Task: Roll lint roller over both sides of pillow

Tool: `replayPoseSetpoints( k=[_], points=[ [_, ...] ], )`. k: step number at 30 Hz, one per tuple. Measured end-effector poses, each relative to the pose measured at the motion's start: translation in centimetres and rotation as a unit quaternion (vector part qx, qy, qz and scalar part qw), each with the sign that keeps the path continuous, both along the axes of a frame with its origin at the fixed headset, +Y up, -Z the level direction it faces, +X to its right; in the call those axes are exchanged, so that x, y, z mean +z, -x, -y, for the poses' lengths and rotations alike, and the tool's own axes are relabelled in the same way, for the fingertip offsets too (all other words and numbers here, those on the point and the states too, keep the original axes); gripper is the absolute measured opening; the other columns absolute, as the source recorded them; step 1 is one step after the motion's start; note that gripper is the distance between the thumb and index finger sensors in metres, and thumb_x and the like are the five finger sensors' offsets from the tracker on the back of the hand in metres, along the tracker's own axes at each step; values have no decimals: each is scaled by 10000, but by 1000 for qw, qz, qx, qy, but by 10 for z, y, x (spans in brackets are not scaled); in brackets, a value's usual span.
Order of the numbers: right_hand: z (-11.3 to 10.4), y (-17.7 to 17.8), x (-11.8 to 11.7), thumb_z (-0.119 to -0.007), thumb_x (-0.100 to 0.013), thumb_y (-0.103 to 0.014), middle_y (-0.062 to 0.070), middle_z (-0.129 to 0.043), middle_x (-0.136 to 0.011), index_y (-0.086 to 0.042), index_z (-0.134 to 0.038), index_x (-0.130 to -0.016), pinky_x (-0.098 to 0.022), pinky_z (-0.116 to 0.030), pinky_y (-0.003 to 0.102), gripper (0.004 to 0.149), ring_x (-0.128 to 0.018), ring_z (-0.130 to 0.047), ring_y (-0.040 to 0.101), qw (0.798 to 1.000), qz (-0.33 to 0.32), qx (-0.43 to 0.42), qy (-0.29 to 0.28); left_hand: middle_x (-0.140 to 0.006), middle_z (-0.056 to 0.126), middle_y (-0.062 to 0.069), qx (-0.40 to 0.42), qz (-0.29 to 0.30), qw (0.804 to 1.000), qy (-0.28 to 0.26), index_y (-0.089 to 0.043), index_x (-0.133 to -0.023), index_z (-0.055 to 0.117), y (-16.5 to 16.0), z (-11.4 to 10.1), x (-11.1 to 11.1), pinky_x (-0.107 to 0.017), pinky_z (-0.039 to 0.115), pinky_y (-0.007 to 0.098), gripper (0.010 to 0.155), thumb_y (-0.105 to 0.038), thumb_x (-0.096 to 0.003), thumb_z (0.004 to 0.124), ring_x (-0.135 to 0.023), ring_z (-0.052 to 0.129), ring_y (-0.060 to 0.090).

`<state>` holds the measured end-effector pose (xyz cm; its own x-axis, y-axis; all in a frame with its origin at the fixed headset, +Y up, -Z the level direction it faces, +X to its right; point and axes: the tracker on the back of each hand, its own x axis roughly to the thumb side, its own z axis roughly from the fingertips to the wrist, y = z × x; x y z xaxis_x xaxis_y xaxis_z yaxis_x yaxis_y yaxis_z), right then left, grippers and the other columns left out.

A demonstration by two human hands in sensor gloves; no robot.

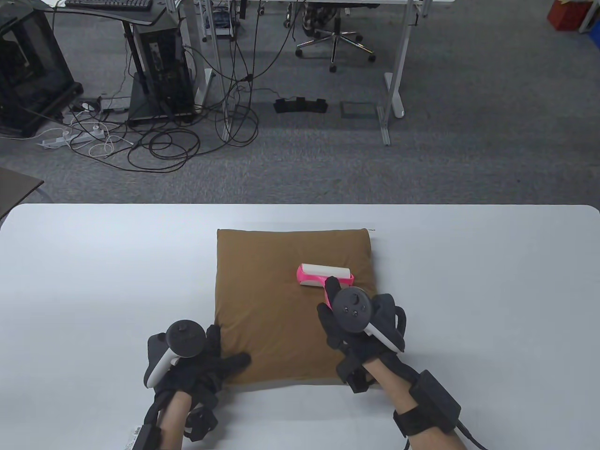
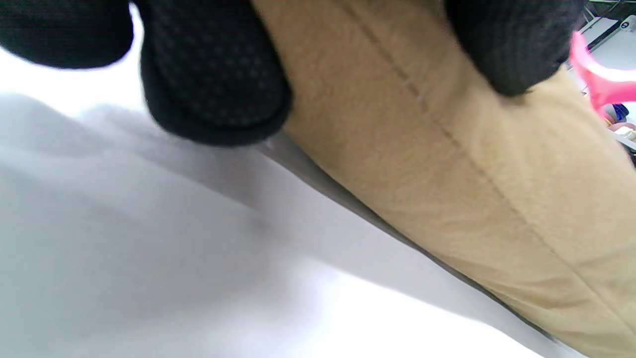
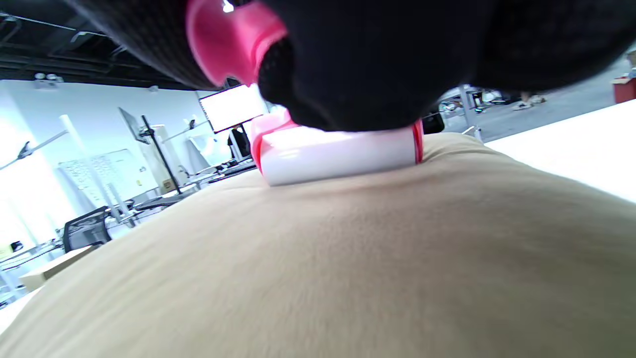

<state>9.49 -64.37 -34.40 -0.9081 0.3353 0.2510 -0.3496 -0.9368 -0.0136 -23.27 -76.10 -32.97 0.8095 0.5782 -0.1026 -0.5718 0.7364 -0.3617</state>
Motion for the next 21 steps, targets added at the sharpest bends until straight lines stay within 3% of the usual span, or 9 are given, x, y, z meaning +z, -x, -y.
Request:
replayPoseSetpoints(
  k=[12,14,15,16,17,19,21],
  points=[
    [-14,-11,81,-613,-617,-406,83,-969,-339,-44,-639,-1037,-163,-874,423,555,-57,-944,100,998,-55,27,-7,-754,895,142,-48,-24,998,-17,-61,-1080,304,-4,-9,9,-298,824,501,1079,-740,-375,757,-265,995,218],
    [-16,-14,89,-609,-619,-409,82,-971,-340,-46,-641,-1037,-167,-873,424,555,-61,-947,104,998,-56,20,-1,-785,887,143,-61,-30,997,-22,-58,-1082,320,-5,-12,12,-349,820,527,1078,-746,-374,751,-353,1015,255],
    [-17,-16,90,-607,-619,-408,88,-976,-350,-46,-639,-1037,-175,-872,428,555,-79,-952,111,999,-52,15,-3,-841,845,160,-62,-34,997,-23,-56,-1085,309,-6,-14,13,-422,789,565,1079,-742,-378,749,-493,1000,313],
    [-18,-18,93,-605,-620,-404,95,-983,-369,-43,-640,-1037,-186,-871,435,553,-92,-963,124,999,-43,4,-12,-956,721,195,-58,-37,997,-25,-63,-1091,281,-7,-17,16,-533,703,614,1078,-734,-387,746,-736,881,406],
    [-19,-20,94,-604,-621,-400,106,-988,-396,-48,-641,-1038,-202,-870,444,547,-118,-976,138,999,-34,-2,-26,-1085,478,239,-54,-38,998,-24,-93,-1099,222,-9,-20,18,-651,519,670,1072,-718,-403,746,-958,600,505],
    [-21,-24,95,-612,-619,-396,122,-990,-476,-82,-599,-1066,-246,-867,466,547,-192,-999,170,996,-10,-2,-94,-1119,189,212,-68,-25,996,-50,-98,-1088,147,-14,-34,23,-698,290,680,1048,-674,-435,730,-1032,240,509],
    [-23,-25,95,-607,-617,-390,136,-985,-552,-72,-570,-1076,-286,-865,484,559,-260,-1014,194,991,2,-5,-132,-1115,144,197,-66,-13,992,-111,-102,-1089,144,-20,-49,29,-694,278,674,1026,-665,-451,717,-1030,192,494]
  ],
)
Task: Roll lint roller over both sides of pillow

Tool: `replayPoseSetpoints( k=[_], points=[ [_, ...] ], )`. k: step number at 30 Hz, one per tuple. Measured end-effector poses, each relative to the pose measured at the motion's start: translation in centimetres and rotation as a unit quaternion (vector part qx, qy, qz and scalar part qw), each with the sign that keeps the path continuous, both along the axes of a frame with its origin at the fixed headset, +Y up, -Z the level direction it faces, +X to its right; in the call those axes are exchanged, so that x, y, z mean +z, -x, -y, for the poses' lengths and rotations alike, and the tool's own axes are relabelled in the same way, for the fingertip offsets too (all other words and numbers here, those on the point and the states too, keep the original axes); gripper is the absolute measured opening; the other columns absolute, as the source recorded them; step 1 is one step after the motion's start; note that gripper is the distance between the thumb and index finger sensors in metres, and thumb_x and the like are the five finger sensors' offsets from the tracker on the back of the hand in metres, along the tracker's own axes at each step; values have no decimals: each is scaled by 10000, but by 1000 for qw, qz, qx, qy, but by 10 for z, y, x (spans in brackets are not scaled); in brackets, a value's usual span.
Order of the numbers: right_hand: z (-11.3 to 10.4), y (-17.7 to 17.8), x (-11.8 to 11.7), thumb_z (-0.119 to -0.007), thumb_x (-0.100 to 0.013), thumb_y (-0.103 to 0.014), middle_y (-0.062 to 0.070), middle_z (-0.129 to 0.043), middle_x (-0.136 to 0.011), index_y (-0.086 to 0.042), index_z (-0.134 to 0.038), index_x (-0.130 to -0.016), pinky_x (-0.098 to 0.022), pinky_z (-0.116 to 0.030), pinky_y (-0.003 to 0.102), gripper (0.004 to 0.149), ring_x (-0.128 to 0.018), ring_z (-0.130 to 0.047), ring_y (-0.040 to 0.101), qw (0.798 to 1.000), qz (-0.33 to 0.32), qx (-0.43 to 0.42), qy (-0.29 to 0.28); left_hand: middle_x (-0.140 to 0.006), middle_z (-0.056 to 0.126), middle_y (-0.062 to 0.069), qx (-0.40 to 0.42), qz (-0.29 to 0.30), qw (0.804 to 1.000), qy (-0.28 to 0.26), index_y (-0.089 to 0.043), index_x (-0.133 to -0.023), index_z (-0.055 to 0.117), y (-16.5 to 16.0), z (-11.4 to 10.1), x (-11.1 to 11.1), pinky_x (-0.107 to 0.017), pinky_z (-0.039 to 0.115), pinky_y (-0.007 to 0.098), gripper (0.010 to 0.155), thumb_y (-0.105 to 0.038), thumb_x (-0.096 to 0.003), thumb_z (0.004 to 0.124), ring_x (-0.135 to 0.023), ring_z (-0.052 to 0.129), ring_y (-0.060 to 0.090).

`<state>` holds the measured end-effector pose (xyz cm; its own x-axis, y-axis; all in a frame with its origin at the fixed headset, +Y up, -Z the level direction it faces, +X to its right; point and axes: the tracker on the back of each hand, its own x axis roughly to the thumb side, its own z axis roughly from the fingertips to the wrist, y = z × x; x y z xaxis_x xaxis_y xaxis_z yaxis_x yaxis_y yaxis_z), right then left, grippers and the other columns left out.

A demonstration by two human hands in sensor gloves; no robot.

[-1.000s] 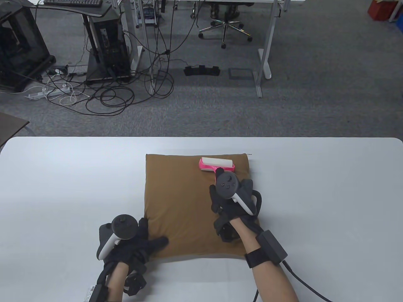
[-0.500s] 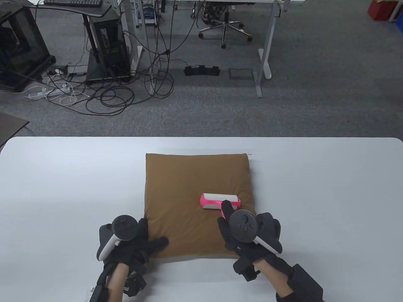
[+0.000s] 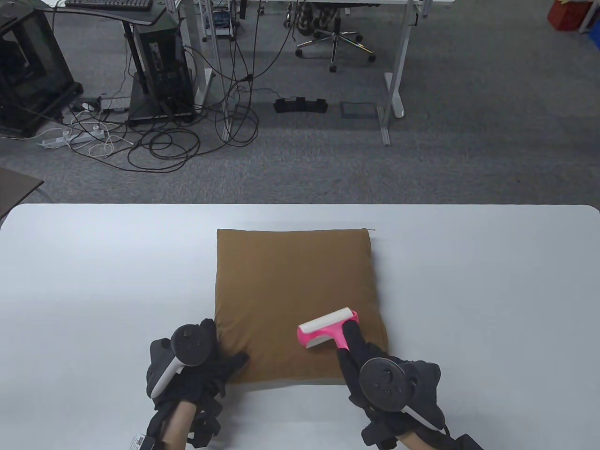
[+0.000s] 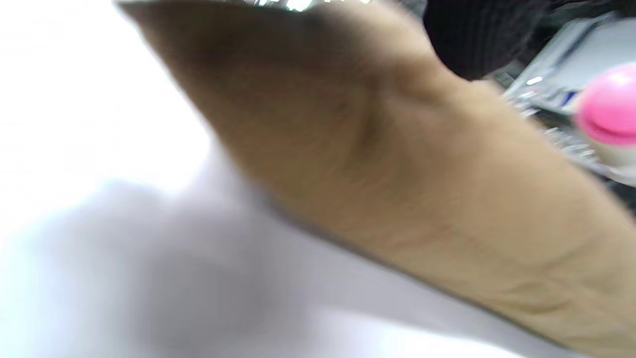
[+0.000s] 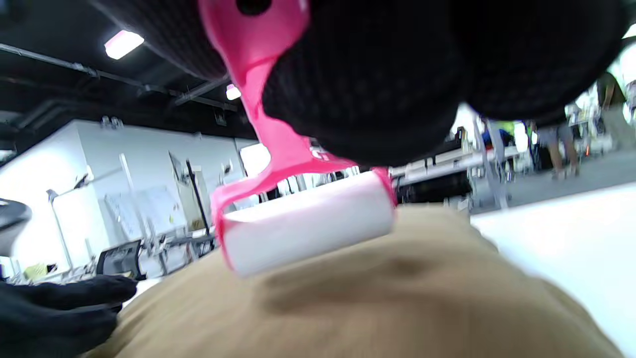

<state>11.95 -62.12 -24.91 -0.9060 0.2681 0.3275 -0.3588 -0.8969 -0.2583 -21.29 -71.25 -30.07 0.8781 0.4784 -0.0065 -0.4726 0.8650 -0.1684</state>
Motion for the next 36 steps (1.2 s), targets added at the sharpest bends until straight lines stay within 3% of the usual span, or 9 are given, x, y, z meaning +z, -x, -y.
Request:
replayPoseSetpoints(
  k=[4,5,7,9,13,18,25,31,36],
  points=[
    [-6,13,-6,-642,-607,-372,171,-907,-737,-107,-565,-1087,-362,-844,522,554,-391,-1002,227,998,7,-35,-46,-1061,407,204,36,-34,992,-114,-78,-1090,375,-15,-30,21,-632,493,612,903,-641,-469,712,-896,552,435],
    [-7,16,-9,-656,-600,-356,190,-895,-758,-111,-572,-1085,-379,-839,532,549,-415,-1000,235,998,4,-45,-53,-996,589,181,41,-35,990,-132,-83,-1061,481,-16,-33,23,-556,635,577,842,-641,-472,706,-773,748,369],
    [-9,32,-17,-667,-596,-342,196,-901,-764,-114,-579,-1080,-385,-842,530,542,-418,-1002,231,995,-6,-81,-53,-648,985,69,83,-11,982,-169,-95,-890,804,-18,-38,28,-260,850,465,696,-640,-471,692,-332,1026,216],
    [-7,47,-21,-688,-591,-325,206,-887,-801,-132,-570,-1084,-401,-833,542,543,-445,-1000,242,992,-30,-111,-46,-518,1031,46,160,26,978,-128,-100,-793,892,-22,-33,29,-176,848,440,644,-623,-492,666,-203,1021,189],
    [2,78,-19,-714,-580,-311,149,-840,-898,-162,-505,-1099,-450,-815,564,579,-545,-988,265,986,-94,-128,-43,-600,1049,127,357,113,926,-46,-41,-893,804,-38,-22,25,-200,849,474,694,-593,-511,628,-233,1045,242],
    [18,98,-14,-737,-568,-323,64,-811,-967,-161,-402,-1109,-485,-808,565,656,-643,-983,278,978,-154,-141,-12,-673,1028,199,459,108,882,-1,72,-911,706,-35,-12,22,-242,863,506,738,-553,-533,602,-296,1084,287],
    [33,102,-7,-757,-562,-311,25,-780,-1024,-118,-353,-1108,-550,-737,610,706,-812,-888,311,983,-164,-88,5,-694,1003,139,435,66,898,8,10,-881,710,-35,-1,20,-299,865,497,669,-549,-514,731,-365,1081,260],
    [46,103,-3,-729,-578,-351,164,-679,-1084,-56,-234,-1109,-592,-640,667,783,-931,-751,383,981,-188,-29,32,-750,951,129,369,29,929,-23,-15,-886,679,-39,2,20,-342,848,509,629,-513,-507,731,-435,1056,265],
    [45,64,-26,-676,-580,-489,231,-524,-1155,-137,-353,-1137,-611,-554,722,734,-1002,-593,462,997,-76,-9,-10,-763,923,160,289,-10,954,-82,6,-911,635,-31,0,19,-362,835,523,616,-455,-509,707,-422,1039,266]
  ],
)
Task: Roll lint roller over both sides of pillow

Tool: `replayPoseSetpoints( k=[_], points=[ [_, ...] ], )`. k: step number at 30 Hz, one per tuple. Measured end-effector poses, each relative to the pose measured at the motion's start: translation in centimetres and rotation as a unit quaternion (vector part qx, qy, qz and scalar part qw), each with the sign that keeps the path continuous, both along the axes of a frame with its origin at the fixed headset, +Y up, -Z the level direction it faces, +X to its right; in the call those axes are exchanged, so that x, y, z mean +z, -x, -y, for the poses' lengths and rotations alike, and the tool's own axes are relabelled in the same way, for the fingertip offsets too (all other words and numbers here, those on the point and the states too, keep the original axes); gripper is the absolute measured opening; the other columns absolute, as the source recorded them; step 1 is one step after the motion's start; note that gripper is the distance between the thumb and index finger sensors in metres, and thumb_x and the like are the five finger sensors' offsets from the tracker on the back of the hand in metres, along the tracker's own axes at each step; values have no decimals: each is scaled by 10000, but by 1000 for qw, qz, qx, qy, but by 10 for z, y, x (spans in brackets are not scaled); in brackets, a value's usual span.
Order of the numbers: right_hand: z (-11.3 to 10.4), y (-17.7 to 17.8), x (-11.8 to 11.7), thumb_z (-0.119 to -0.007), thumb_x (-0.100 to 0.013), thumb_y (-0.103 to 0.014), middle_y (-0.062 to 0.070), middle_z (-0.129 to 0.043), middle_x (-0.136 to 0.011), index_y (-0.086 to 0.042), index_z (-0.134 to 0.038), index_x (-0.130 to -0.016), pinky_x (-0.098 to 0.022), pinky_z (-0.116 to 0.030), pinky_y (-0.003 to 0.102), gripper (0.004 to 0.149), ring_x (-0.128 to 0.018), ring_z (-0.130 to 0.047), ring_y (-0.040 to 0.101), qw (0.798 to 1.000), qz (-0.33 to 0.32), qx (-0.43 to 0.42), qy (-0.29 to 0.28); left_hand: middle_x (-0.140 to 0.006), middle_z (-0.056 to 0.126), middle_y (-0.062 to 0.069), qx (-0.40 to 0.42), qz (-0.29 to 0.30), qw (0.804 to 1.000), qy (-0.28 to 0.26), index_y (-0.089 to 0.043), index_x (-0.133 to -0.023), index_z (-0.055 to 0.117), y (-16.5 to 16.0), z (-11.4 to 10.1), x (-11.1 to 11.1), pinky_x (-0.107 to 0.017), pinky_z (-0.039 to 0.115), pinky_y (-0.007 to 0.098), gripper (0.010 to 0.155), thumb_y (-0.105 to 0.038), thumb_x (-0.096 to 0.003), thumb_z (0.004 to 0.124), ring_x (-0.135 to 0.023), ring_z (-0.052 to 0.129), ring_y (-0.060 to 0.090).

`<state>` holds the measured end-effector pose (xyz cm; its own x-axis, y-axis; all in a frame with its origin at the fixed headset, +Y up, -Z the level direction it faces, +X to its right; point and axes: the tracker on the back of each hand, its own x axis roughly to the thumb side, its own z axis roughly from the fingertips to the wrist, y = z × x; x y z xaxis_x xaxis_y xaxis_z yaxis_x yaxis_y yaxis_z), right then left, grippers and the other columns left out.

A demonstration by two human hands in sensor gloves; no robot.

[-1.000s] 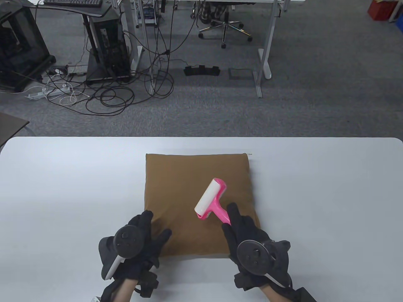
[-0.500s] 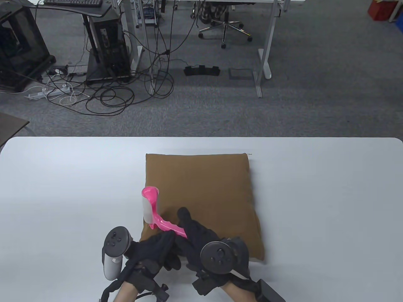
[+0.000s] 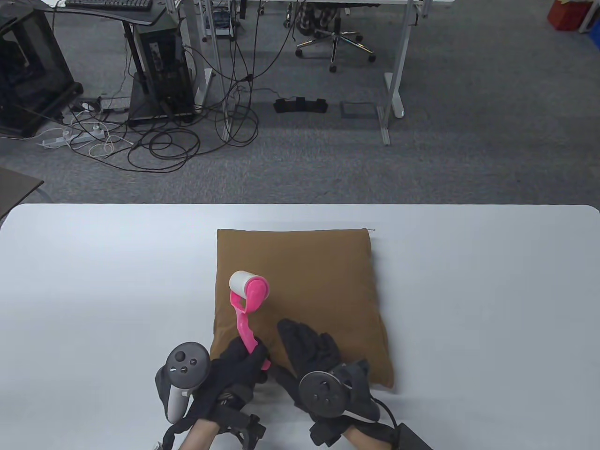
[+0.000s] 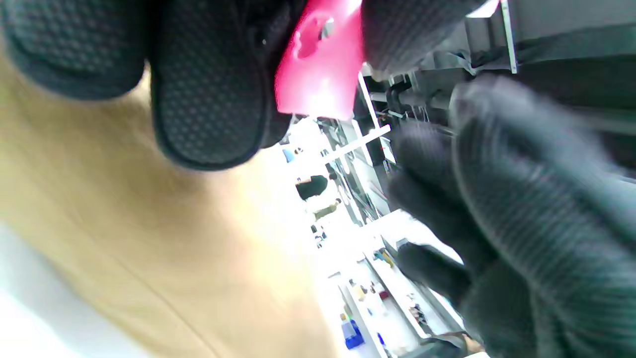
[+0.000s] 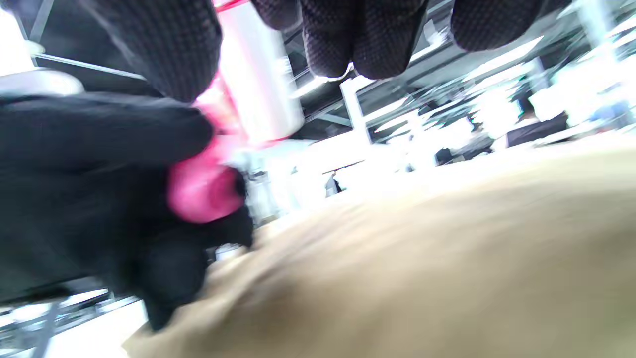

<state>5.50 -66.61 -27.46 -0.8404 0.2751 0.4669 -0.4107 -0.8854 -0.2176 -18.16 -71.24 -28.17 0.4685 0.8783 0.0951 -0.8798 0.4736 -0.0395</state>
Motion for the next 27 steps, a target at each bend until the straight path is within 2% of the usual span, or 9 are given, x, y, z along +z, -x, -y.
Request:
replayPoseSetpoints(
  k=[3,6,9,12,14,18,22,25,27],
  points=[
    [18,-39,-29,-641,-585,-498,274,-441,-1161,-133,-378,-1133,-596,-498,756,710,-1007,-497,515,992,113,-23,50,-746,912,145,-23,-40,999,-25,9,-927,611,9,-7,-1,-384,819,529,624,-453,-513,678,-402,1010,244],
    [36,-65,-39,-601,-589,-528,292,-344,-1183,-191,-344,-1141,-579,-440,790,696,-1005,-389,581,978,171,-22,115,-672,949,121,-42,-71,996,-43,26,-910,648,23,-18,-5,-334,834,515,636,-466,-509,690,-312,1005,213],
    [53,-86,-45,-567,-592,-547,272,-258,-1198,-232,-301,-1141,-574,-412,801,687,-990,-330,626,960,203,-42,190,-532,1005,71,-106,-97,988,-61,51,-848,736,43,-40,-12,-240,865,475,648,-496,-501,712,-176,1001,156],
    [71,-97,-53,-544,-590,-558,300,-247,-1187,-227,-280,-1140,-577,-451,784,694,-964,-397,660,943,211,-55,251,-477,1040,52,-187,-88,977,-46,64,-828,773,56,-58,-7,-204,879,456,652,-497,-497,722,-120,1009,141],
    [78,-100,-57,-504,-593,-566,312,-222,-1177,-250,-207,-1129,-581,-504,754,690,-945,-499,649,933,193,-74,294,-458,1071,56,-228,-81,970,-36,76,-817,795,62,-63,2,-191,887,456,652,-485,-490,742,-98,1027,152],
    [76,-100,-58,-515,-594,-562,321,-251,-1177,-246,-213,-1131,-582,-547,731,692,-932,-580,623,933,192,-71,295,-462,1096,71,-298,-55,953,-5,86,-816,805,71,-64,29,-191,890,461,649,-468,-481,765,-97,1045,173],
    [77,-101,-58,-513,-595,-565,321,-261,-1177,-251,-212,-1131,-579,-558,724,691,-926,-594,617,932,191,-78,299,-465,1103,73,-323,-35,946,11,86,-817,808,72,-62,54,-195,892,462,649,-467,-479,772,-98,1052,177],
    [77,-101,-58,-515,-595,-567,321,-262,-1178,-253,-212,-1131,-580,-562,721,692,-924,-598,615,931,190,-81,301,-447,1104,73,-328,-32,944,9,96,-827,798,65,-58,60,-189,889,465,655,-461,-481,780,-86,1042,178],
    [77,-101,-58,-516,-594,-568,321,-265,-1177,-253,-213,-1131,-579,-564,720,693,-922,-601,614,931,189,-80,301,-427,1105,70,-338,-33,940,-1,96,-840,788,57,-54,55,-183,888,465,658,-454,-479,786,-74,1034,173]
  ],
)
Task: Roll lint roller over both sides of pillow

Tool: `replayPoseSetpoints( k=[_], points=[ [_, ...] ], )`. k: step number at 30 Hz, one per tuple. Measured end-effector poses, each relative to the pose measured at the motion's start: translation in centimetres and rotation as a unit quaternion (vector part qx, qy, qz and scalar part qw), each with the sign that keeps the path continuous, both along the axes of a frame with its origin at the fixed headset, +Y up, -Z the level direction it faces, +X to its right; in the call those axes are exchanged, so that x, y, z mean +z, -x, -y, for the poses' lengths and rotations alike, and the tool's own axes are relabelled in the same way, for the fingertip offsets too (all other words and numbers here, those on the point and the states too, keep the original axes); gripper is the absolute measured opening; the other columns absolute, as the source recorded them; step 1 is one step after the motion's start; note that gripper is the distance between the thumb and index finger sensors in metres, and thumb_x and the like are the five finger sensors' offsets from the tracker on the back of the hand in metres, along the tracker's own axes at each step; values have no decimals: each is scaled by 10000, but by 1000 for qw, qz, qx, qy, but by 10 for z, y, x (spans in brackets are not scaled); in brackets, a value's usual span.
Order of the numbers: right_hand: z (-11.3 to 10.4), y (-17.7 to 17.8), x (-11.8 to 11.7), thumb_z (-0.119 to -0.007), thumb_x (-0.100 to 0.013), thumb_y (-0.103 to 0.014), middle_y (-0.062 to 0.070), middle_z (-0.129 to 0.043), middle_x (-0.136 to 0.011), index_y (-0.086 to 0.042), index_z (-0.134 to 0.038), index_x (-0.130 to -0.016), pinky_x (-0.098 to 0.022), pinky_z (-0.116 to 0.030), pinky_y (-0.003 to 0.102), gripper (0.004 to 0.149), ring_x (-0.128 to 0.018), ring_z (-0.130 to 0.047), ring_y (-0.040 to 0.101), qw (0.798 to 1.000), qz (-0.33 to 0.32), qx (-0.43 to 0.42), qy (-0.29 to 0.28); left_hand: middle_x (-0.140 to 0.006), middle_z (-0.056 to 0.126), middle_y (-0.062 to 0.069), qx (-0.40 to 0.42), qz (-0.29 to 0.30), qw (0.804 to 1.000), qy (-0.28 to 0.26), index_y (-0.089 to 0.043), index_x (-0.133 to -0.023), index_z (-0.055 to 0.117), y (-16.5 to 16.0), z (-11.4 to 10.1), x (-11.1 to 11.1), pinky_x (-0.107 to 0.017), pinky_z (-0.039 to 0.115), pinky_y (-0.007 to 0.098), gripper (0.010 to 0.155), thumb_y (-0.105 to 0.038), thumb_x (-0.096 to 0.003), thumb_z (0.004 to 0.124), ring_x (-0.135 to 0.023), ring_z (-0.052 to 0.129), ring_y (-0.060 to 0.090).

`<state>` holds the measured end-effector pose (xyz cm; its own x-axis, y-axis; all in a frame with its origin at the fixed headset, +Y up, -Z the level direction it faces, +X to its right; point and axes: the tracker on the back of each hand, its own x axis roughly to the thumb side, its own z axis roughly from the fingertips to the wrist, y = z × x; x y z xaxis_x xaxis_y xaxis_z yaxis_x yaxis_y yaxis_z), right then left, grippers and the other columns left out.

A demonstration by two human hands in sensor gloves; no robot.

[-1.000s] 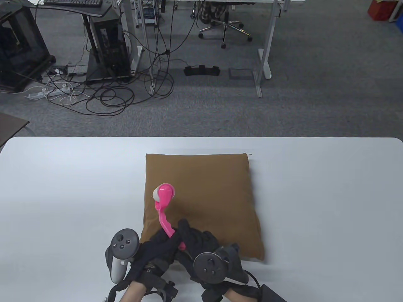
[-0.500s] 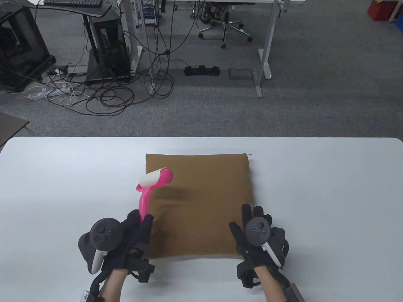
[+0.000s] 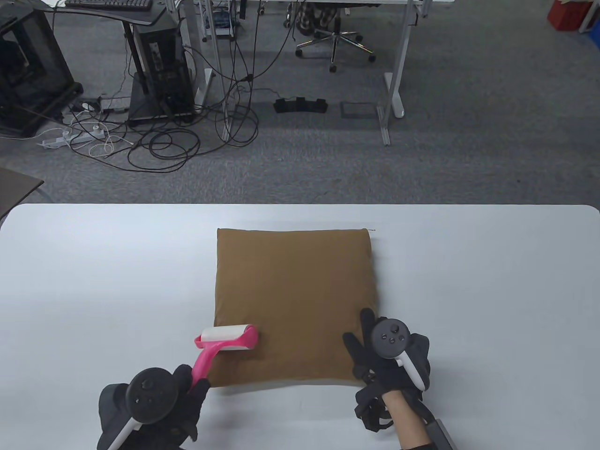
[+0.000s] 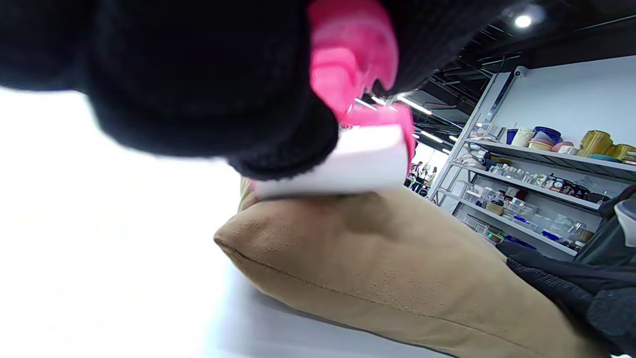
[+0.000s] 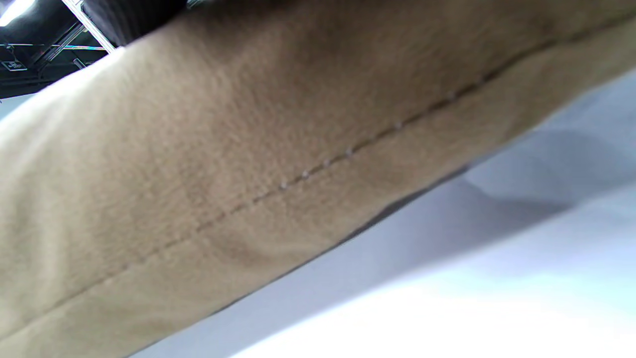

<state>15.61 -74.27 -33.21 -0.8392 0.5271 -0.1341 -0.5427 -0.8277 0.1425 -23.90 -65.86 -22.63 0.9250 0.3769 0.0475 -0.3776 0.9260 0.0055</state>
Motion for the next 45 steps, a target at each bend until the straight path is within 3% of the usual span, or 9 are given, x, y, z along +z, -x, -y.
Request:
replayPoseSetpoints(
  k=[9,12,19,22,25,29,34,40,45],
  points=[
    [0,-1,-1,-518,-594,-569,324,-270,-1175,-253,-213,-1131,-577,-569,716,693,-915,-613,610,1000,-4,-9,3,-455,1075,71,-23,-23,999,-36,80,-929,653,-24,8,-49,-209,875,476,693,-447,-491,759,-75,989,157],
    [0,-1,-1,-518,-595,-569,325,-273,-1175,-252,-214,-1131,-577,-570,715,693,-911,-618,611,1000,-5,-8,3,-470,1060,57,-33,-31,998,-34,-9,-1013,551,-30,7,-73,-232,870,476,710,-458,-497,744,-91,971,145],
    [0,-1,-2,-518,-595,-569,330,-275,-1173,-252,-215,-1131,-576,-572,714,693,-909,-620,611,1000,-6,-8,4,-604,999,92,9,-62,997,38,-209,-1089,359,-33,18,-131,-317,840,507,709,-456,-517,697,-199,964,169],
    [0,-1,-2,-518,-595,-569,328,-277,-1173,-252,-213,-1132,-576,-572,714,694,-909,-621,610,1000,-6,-7,4,-723,928,123,0,-61,994,87,-229,-1091,241,-32,22,-150,-369,817,515,713,-422,-535,644,-275,953,173],
    [0,-1,-3,-519,-596,-568,330,-279,-1173,-251,-217,-1131,-576,-573,714,692,-906,-624,610,1000,-6,-7,5,-766,909,117,-21,-68,993,92,-227,-1090,216,-35,22,-163,-380,817,510,714,-415,-536,626,-288,954,167],
    [0,0,-4,-519,-596,-569,331,-280,-1172,-251,-216,-1132,-575,-574,713,692,-905,-624,611,1000,-6,-8,6,-757,914,91,-10,-77,993,91,-273,-1100,236,-38,21,-169,-381,820,497,713,-452,-538,638,-274,950,155],
    [0,-1,-4,-519,-596,-569,332,-279,-1172,-250,-216,-1131,-575,-574,714,693,-905,-624,612,1000,-7,-10,7,-621,986,60,-3,-62,996,60,-263,-1097,341,-37,19,-162,-310,850,477,722,-495,-519,706,-173,950,136],
    [0,-1,-5,-520,-596,-571,329,-279,-1173,-252,-213,-1132,-576,-576,712,695,-908,-623,610,1000,-7,-9,10,-402,1044,46,-15,-9,999,-32,-127,-1046,513,-31,13,-133,-172,879,452,726,-491,-478,782,-8,928,105],
    [1,-1,-5,-521,-595,-572,329,-278,-1173,-254,-212,-1132,-576,-575,711,695,-908,-622,610,1000,-8,-10,10,-337,1057,54,-35,9,999,-20,-59,-1011,600,-23,3,-104,-134,885,441,724,-486,-463,804,38,921,96]
  ],
)
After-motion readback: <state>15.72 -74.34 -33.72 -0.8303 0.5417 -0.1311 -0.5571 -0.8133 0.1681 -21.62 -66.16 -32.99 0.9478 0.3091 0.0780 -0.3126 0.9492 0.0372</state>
